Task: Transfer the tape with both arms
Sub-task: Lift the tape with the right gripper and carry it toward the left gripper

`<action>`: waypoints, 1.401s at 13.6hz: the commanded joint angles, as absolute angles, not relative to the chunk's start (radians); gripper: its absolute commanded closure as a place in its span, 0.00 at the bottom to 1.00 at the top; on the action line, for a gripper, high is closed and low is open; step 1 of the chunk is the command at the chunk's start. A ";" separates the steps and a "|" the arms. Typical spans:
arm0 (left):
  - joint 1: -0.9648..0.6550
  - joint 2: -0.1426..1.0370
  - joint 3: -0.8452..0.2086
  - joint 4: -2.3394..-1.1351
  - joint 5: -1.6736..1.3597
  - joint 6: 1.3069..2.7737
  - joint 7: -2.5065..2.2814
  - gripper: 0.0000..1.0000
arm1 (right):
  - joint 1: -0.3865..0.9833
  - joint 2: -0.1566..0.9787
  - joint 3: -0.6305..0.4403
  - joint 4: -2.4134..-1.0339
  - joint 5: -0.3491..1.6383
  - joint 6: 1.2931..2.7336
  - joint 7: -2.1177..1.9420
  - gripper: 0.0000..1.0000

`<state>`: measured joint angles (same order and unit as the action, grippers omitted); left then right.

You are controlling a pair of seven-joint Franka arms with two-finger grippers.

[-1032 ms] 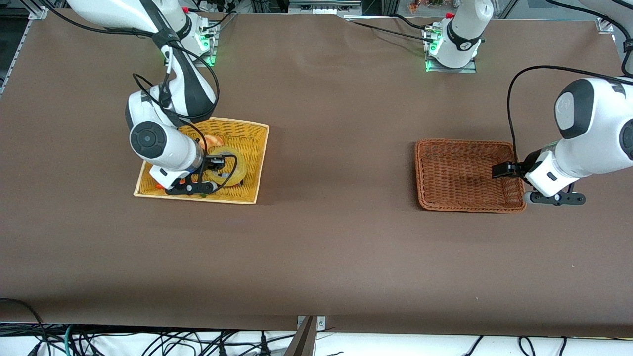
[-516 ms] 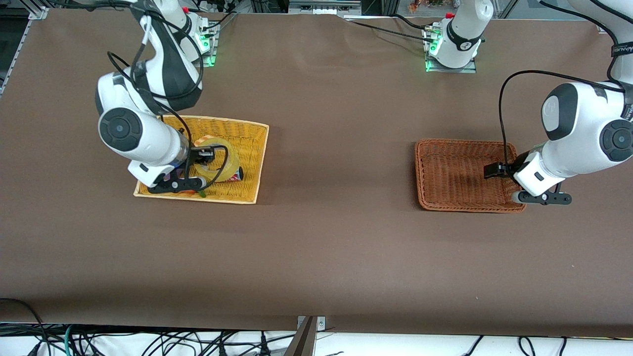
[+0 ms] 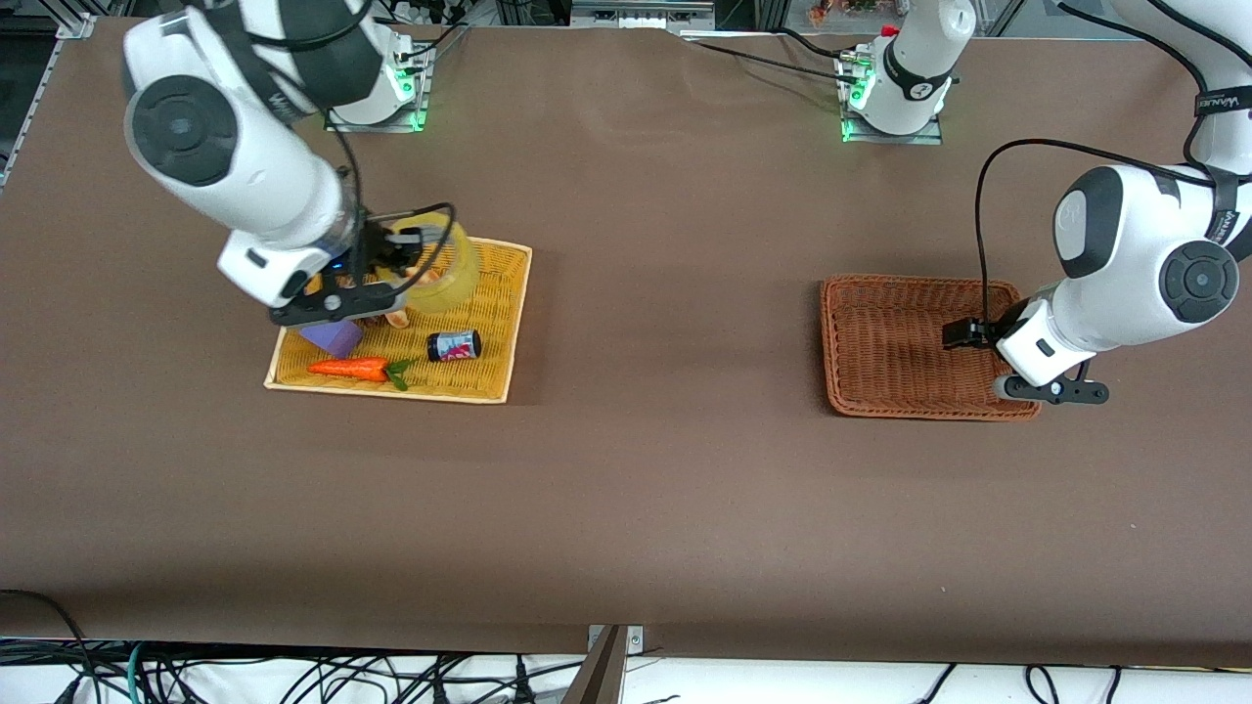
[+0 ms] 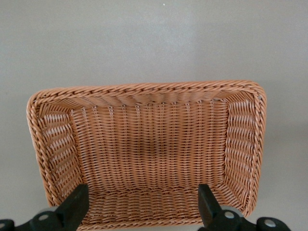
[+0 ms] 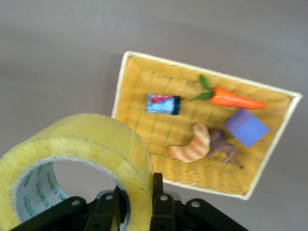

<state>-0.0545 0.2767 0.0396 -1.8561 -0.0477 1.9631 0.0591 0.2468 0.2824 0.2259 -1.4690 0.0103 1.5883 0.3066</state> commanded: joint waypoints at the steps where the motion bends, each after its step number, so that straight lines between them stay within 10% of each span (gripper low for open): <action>1: -0.058 0.273 0.037 -1.856 -0.041 1.957 0.046 0.00 | 0.332 0.377 0.255 -1.434 0.015 1.694 0.452 1.00; 9: -0.060 0.305 -0.047 -1.858 -0.044 1.982 -0.029 0.00 | 0.658 0.734 0.250 -1.310 -0.070 2.089 0.925 1.00; 19: -0.057 0.356 -0.173 -1.879 -0.041 2.072 -0.207 0.00 | 0.684 0.896 0.238 -1.308 -0.161 2.260 0.959 1.00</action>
